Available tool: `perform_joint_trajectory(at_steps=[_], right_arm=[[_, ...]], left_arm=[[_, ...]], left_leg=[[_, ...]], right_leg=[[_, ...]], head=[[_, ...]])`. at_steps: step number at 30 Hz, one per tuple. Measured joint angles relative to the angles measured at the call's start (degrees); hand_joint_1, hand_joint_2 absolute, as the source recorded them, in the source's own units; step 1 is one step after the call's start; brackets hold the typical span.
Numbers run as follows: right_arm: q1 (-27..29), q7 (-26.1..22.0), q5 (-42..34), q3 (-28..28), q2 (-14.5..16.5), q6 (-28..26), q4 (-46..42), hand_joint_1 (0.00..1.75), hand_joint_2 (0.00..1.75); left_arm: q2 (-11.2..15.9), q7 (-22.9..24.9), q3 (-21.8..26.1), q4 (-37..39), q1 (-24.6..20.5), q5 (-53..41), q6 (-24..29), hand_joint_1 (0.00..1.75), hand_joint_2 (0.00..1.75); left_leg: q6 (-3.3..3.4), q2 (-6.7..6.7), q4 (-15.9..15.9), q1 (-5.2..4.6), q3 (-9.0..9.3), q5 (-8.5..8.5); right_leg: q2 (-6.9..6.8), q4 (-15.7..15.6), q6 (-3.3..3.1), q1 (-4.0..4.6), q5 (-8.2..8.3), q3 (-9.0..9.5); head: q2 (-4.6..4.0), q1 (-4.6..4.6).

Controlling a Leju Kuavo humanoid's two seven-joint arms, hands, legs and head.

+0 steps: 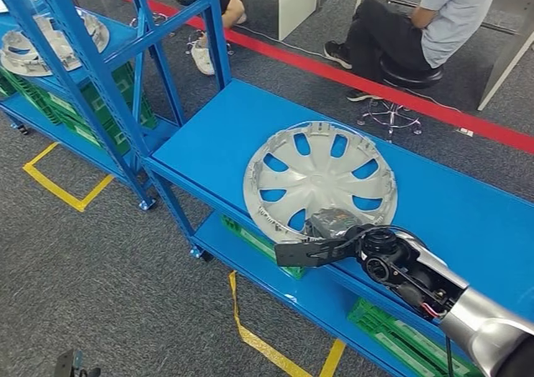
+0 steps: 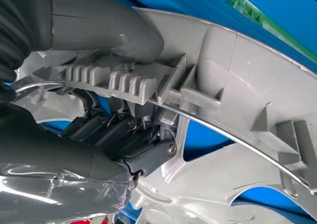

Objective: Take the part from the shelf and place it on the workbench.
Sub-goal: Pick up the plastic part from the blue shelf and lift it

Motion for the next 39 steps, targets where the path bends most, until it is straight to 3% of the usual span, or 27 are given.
perform_joint_trajectory(at_steps=[20,32,39], right_arm=[[2.4,-3.7,-5.2,-3.3,0.0,-5.3,0.0,1.55,1.75],[7.5,-16.4,-28.9,-13.6,0.1,-24.2,-3.9,1.55,1.75],[10.9,-21.6,-37.0,-21.2,-0.2,-27.7,-9.2,1.55,1.75]], left_arm=[[0.0,-0.7,0.1,0.0,0.1,0.5,1.7,0.00,0.00],[0.2,-1.0,0.5,0.0,0.5,0.8,2.5,0.00,0.00],[0.2,-1.1,0.7,0.0,0.6,0.5,3.0,0.00,0.00]], left_leg=[[0.00,-0.01,0.0,0.00,-0.01,0.00],[0.00,-0.04,0.0,0.00,-0.04,-0.01],[0.01,-0.02,0.0,-0.01,-0.04,-0.01]], right_leg=[[0.00,0.0,0.00,0.01,0.00,-0.01],[0.00,0.0,0.01,0.00,-0.01,-0.06],[0.04,0.0,0.01,0.00,-0.01,-0.07]], head=[[0.00,-0.03],[0.01,-0.01],[0.00,-0.01]])
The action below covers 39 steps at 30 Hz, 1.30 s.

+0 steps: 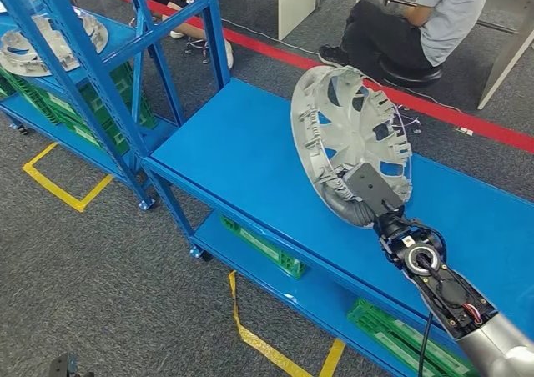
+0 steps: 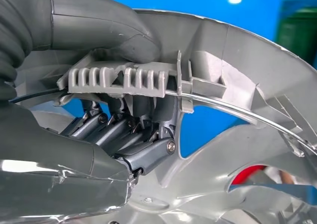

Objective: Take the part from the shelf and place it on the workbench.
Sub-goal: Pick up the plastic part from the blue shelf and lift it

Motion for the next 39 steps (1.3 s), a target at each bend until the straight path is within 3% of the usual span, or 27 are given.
perform_joint_trajectory(at_steps=[13,28,39], right_arm=[[2.7,-2.4,-2.6,-6.2,0.0,-1.6,-5.1,1.55,1.75],[3.2,-3.4,-3.9,-7.9,0.0,-1.8,-6.9,1.55,1.75],[3.5,-7.2,-7.1,-8.3,0.0,-1.8,-8.2,1.55,1.75]], left_arm=[[0.0,0.0,0.7,0.0,0.0,0.4,0.6,0.00,0.00],[0.0,-0.1,1.1,0.0,0.0,0.6,0.7,0.00,0.00],[-0.2,-0.1,1.4,0.0,0.0,0.8,1.1,0.00,0.00]], left_leg=[[0.00,0.00,0.0,0.00,-0.02,0.00],[0.00,0.00,0.0,0.00,-0.04,0.00],[0.00,0.00,0.0,0.00,-0.05,0.00]], right_leg=[[0.01,0.0,0.00,0.01,0.00,-0.02],[0.00,0.0,0.00,0.00,0.00,-0.04],[0.01,0.0,0.00,0.01,-0.01,-0.05]], head=[[-0.01,-0.01],[0.00,-0.02],[0.00,-0.05]])
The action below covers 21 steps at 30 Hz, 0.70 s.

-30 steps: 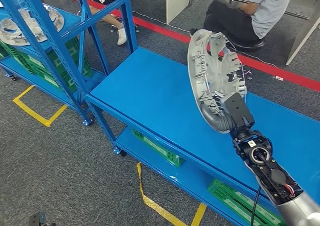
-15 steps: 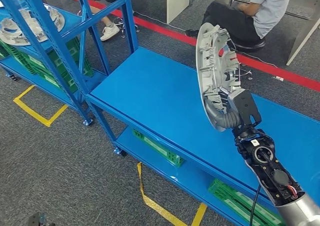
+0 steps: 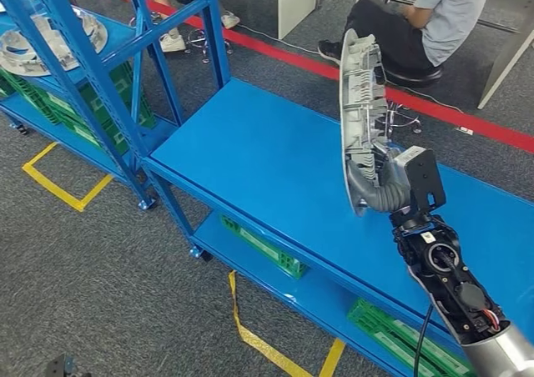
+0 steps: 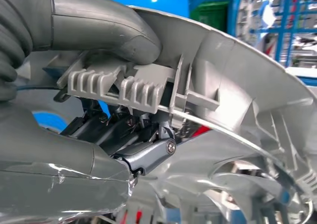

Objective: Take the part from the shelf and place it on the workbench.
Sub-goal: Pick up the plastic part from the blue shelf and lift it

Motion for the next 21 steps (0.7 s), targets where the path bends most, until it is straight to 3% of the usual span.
perform_joint_trajectory(at_steps=[10,21], right_arm=[[0.6,-4.5,-4.0,-0.4,0.0,1.9,-2.2,1.55,1.75],[0.7,-6.0,-5.8,-0.4,0.1,3.2,-4.2,1.55,1.75]], left_arm=[[-0.1,0.0,0.5,0.0,0.0,0.3,0.4,0.00,0.00],[-0.1,0.0,0.9,0.0,0.0,0.7,0.7,0.00,0.00]], left_leg=[[0.00,-0.01,0.0,0.00,-0.04,0.00],[0.00,-0.02,0.0,0.00,-0.06,0.00]], right_leg=[[-0.01,0.0,0.00,0.00,0.00,-0.02],[-0.01,0.0,0.00,0.00,0.00,-0.02]], head=[[-0.01,0.04],[0.00,0.02]])
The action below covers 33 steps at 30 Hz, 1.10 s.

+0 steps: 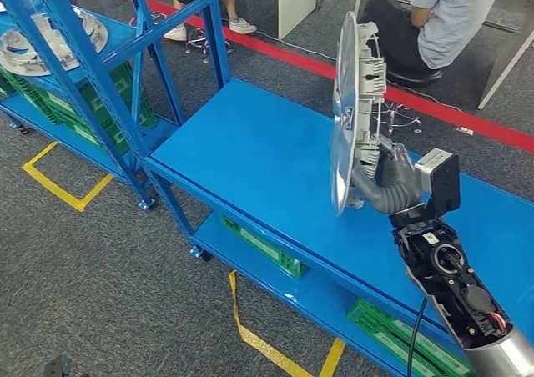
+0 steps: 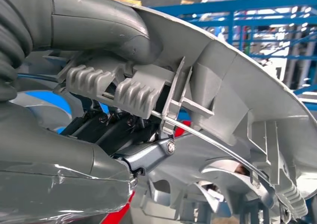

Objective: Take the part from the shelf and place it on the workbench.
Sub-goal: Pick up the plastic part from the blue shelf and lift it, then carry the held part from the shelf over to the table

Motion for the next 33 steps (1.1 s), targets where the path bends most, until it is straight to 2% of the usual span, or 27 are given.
perform_joint_trajectory(at_steps=[23,33], right_arm=[[0.1,-5.2,-7.5,2.5,3.2,6.2,-5.5,1.55,1.75],[0.5,-8.5,-7.6,4.5,5.5,8.3,-8.0,1.55,1.75]], left_arm=[[-0.1,-0.1,0.4,0.0,0.0,0.3,0.5,0.00,0.00],[-0.3,-0.3,0.4,0.0,0.0,-0.6,0.2,0.00,0.00]], left_leg=[[0.00,0.00,0.0,0.00,-0.01,0.00],[0.00,0.01,0.0,0.00,-0.02,0.00]], right_leg=[[0.00,0.0,0.00,0.00,-0.01,-0.02],[-0.01,0.0,-0.01,0.00,-0.01,-0.02]], head=[[0.00,0.00],[0.00,-0.01]])
